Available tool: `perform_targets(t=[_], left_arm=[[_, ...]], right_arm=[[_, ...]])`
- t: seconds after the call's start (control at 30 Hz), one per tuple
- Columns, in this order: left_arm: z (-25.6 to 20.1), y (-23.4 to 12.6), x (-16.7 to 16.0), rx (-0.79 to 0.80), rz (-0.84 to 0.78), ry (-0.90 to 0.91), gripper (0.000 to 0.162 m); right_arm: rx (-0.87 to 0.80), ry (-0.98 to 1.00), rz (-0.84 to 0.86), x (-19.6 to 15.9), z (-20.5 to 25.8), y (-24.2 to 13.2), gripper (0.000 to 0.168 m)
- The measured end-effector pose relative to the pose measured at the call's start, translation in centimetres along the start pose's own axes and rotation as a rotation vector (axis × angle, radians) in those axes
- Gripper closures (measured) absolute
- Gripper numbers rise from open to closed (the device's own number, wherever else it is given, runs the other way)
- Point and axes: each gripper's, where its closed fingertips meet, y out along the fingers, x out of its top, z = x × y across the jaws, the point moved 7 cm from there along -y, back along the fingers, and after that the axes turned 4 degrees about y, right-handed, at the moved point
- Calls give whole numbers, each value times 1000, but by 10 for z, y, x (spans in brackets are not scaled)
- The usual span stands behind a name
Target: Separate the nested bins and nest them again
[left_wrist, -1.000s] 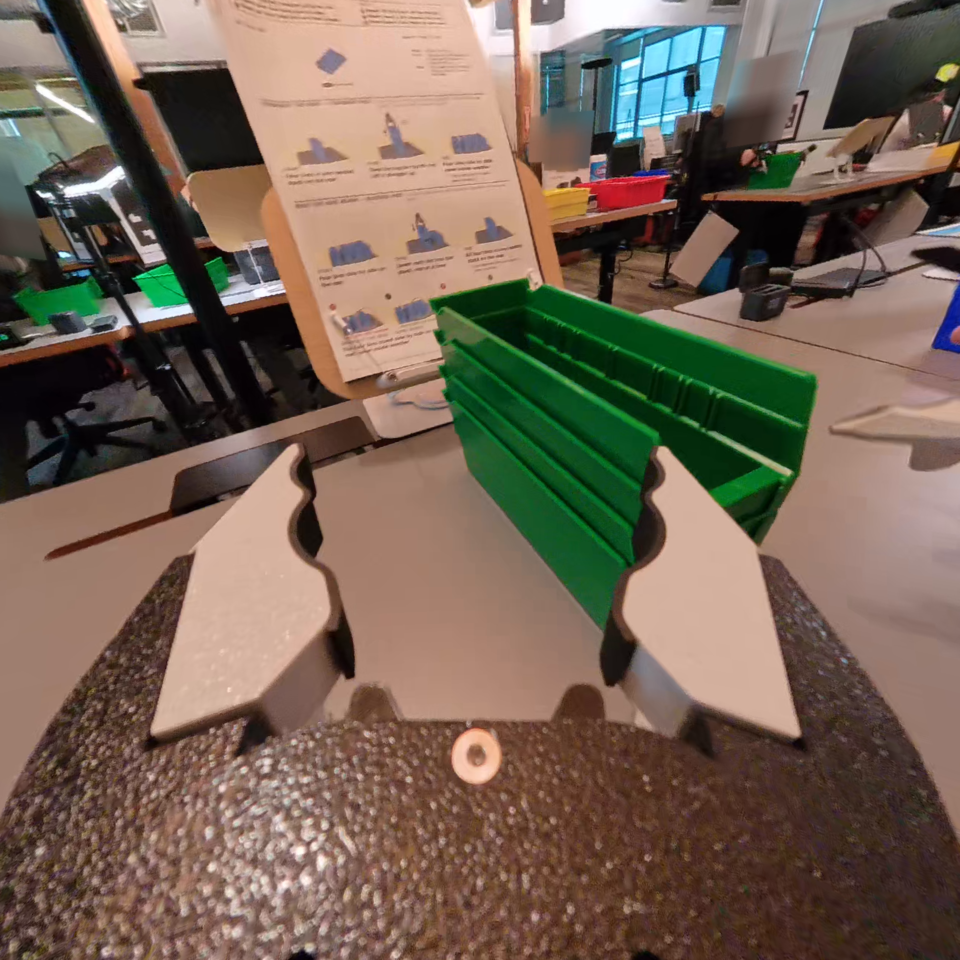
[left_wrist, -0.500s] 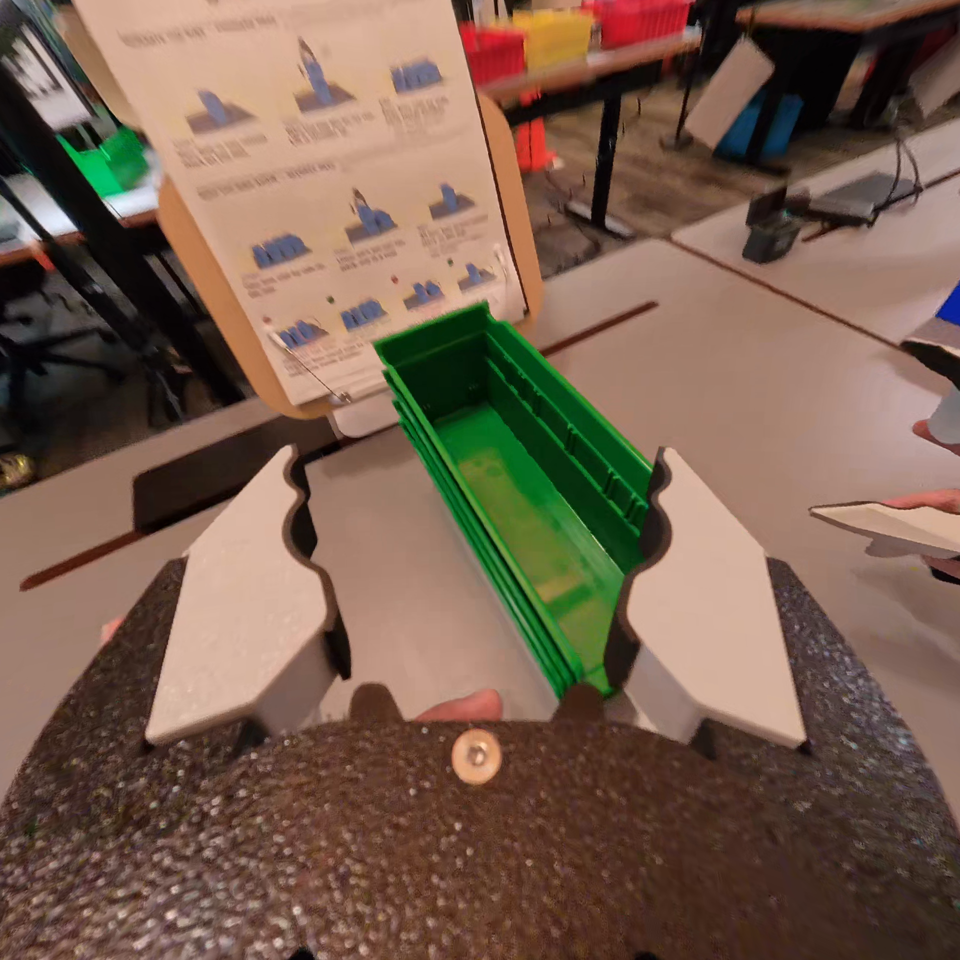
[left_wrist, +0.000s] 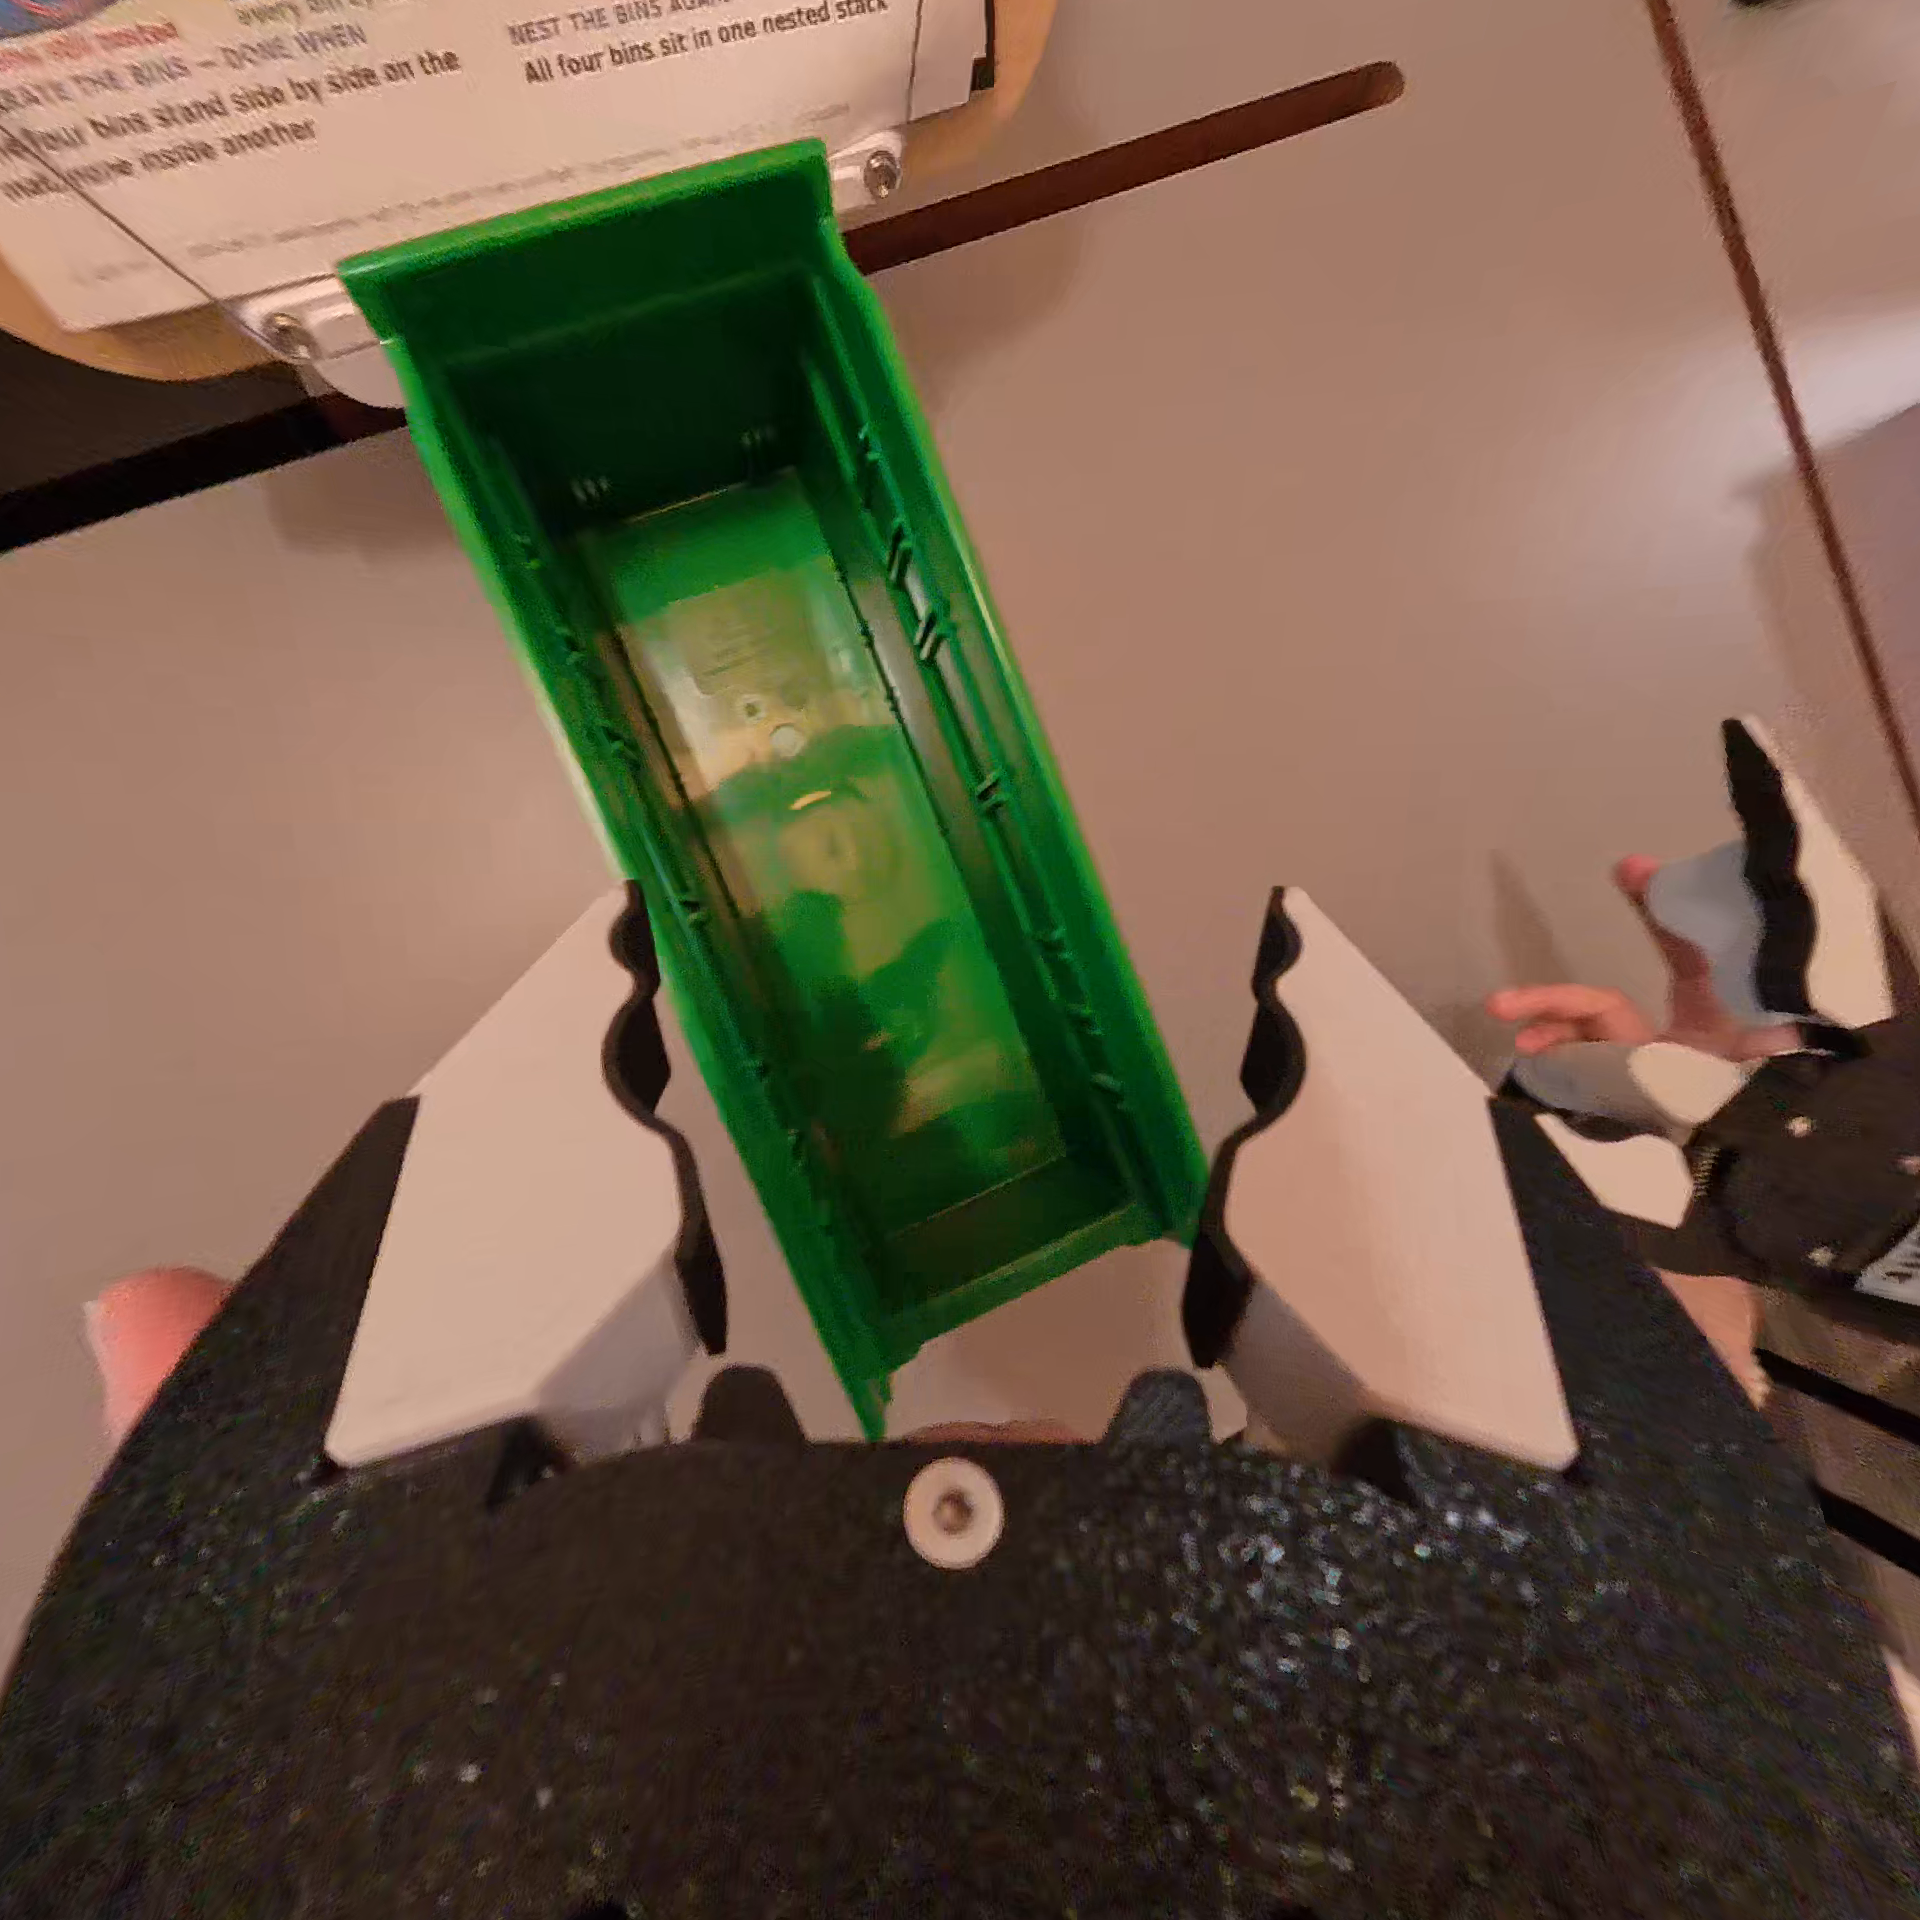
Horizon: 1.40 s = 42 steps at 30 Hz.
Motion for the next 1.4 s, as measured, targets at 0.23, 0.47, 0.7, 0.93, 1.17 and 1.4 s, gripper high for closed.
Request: perform_targets(t=[0.23,0.47,0.7,0.93,1.17,1.4], left_arm=[[10,23,10,256,130,40,46],[9,48,9,208,186,-55,44],[15,49,7,266,217,-31,48],[15,57,-6,218,286,-107,37],[10,63,-13,247,340,-88,33],[9,67,-20,252,404,-63,27]], right_arm=[[-12,31,26,-6,-8,1,18],[-23,55,29,-8,-16,0,18],[-21,72,43,-10,-19,0,19],[-12,66,54,-11,-16,1,19],[-4,57,80,-15,-12,4,19],[6,53,100,-18,-10,5,20]])
